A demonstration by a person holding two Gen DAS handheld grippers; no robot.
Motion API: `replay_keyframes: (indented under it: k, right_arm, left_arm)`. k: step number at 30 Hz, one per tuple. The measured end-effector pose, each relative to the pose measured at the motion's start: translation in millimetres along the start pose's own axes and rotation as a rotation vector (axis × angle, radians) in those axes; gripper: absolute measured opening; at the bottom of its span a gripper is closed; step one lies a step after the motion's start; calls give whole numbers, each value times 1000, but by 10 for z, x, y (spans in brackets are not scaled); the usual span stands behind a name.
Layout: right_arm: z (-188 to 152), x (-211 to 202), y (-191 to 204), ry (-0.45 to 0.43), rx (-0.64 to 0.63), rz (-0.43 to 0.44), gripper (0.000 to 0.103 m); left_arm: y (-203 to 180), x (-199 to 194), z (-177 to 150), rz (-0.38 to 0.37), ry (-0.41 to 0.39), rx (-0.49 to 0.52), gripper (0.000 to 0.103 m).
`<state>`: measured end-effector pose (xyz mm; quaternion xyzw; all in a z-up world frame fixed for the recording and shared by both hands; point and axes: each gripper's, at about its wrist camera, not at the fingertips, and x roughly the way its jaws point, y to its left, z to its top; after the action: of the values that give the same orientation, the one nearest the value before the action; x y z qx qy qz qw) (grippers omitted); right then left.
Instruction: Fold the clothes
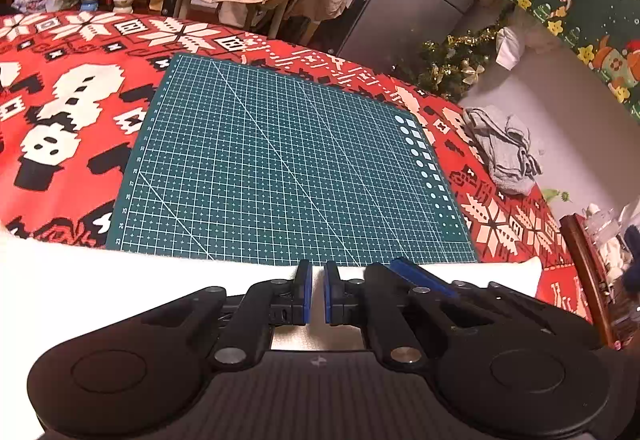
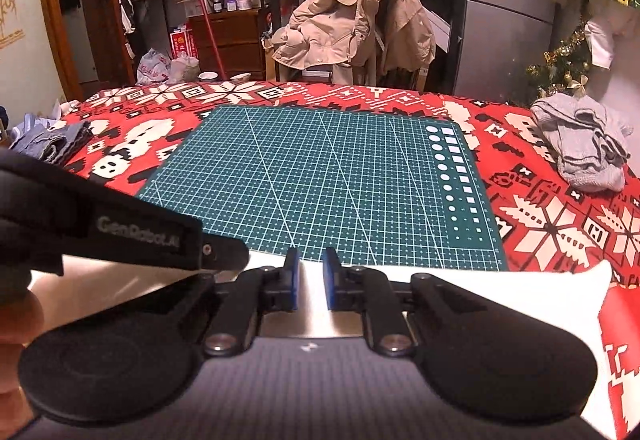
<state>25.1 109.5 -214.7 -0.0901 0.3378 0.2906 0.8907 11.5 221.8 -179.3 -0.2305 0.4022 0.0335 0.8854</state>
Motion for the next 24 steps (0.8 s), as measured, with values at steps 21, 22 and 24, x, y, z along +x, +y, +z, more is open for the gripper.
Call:
replay_keyframes:
  k: [21, 22, 24]
  right_arm:
    - [-50, -200, -1023, 5, 115, -222, 13]
    - [-45, -207, -1079, 8, 125, -231, 13]
    - [-43, -226, -1172, 5, 141, -262, 13]
  left_arm:
    - [83, -18, 8, -42, 12, -12, 6]
    - [86, -17, 8, -43, 12, -13, 6]
    - [92, -17, 10, -47, 13, -15, 6]
